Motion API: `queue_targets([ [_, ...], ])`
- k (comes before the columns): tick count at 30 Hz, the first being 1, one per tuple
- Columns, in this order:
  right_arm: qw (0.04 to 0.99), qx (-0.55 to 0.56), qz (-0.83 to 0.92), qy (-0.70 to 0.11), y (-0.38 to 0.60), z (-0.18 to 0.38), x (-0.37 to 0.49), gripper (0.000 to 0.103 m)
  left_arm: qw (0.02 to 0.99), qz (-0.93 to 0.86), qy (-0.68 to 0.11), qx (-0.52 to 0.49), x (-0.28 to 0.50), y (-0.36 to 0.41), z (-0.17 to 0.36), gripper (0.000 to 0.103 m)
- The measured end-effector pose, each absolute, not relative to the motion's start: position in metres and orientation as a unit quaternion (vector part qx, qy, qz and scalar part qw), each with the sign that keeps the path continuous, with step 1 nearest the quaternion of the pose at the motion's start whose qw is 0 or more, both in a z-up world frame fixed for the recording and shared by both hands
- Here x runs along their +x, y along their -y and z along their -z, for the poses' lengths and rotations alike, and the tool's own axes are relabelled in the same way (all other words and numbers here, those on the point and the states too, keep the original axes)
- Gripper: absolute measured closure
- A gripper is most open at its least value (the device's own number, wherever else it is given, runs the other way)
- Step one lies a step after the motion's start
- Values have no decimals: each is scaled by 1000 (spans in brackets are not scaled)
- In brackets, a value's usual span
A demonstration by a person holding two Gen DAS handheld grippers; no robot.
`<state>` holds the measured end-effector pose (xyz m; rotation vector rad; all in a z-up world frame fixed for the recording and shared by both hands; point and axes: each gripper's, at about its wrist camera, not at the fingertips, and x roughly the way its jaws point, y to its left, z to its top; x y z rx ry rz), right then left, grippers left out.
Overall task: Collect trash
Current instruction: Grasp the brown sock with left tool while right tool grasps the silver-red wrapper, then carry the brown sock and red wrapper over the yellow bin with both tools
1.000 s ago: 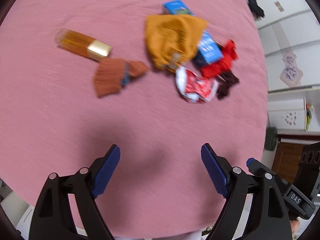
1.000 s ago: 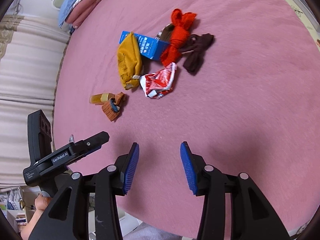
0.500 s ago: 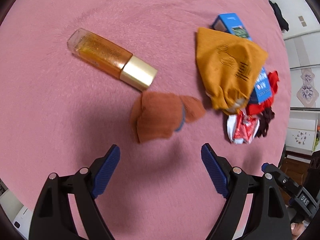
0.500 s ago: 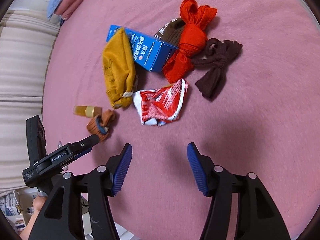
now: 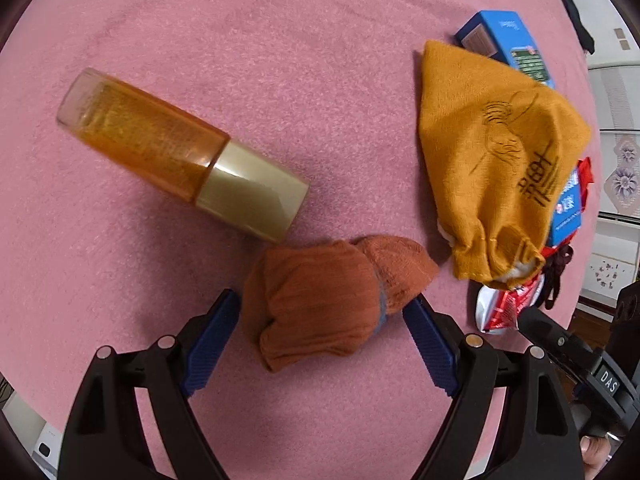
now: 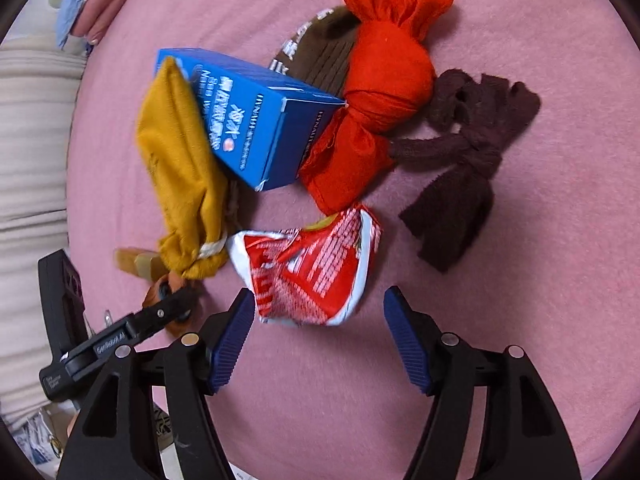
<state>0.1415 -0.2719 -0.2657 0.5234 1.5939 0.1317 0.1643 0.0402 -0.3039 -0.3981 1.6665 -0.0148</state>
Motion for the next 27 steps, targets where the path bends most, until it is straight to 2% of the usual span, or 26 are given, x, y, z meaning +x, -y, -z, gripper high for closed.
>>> queue_targets([
  [1, 661, 231, -56, -712, 270, 269, 142, 46, 655, 2, -735, -177, 165, -41, 305, 21],
  [2, 658, 231, -56, -715, 269, 272, 143, 61, 655, 0, -735, -177, 166, -41, 306, 23],
  [4, 656, 220, -57, -719, 265, 274, 144, 61, 657, -6, -735, -167, 166, -41, 307, 27],
  [6, 660, 212, -60, -718, 263, 274, 144, 65, 661, -12, -736, -145, 166, -40, 306, 37],
  [8, 663, 212, -61, -716, 263, 272, 144, 68, 664, -11, -735, -136, 165, -44, 306, 42],
  [12, 662, 222, -60, -713, 261, 269, 135, 71, 667, -6, -732, -140, 160, -51, 302, 57],
  [14, 657, 225, -62, -717, 263, 269, 130, 71, 664, -2, -732, -150, 155, -55, 299, 60],
  [27, 675, 219, -93, -699, 265, 231, 62, 72, 661, 60, -728, -171, 68, -23, 261, 63],
])
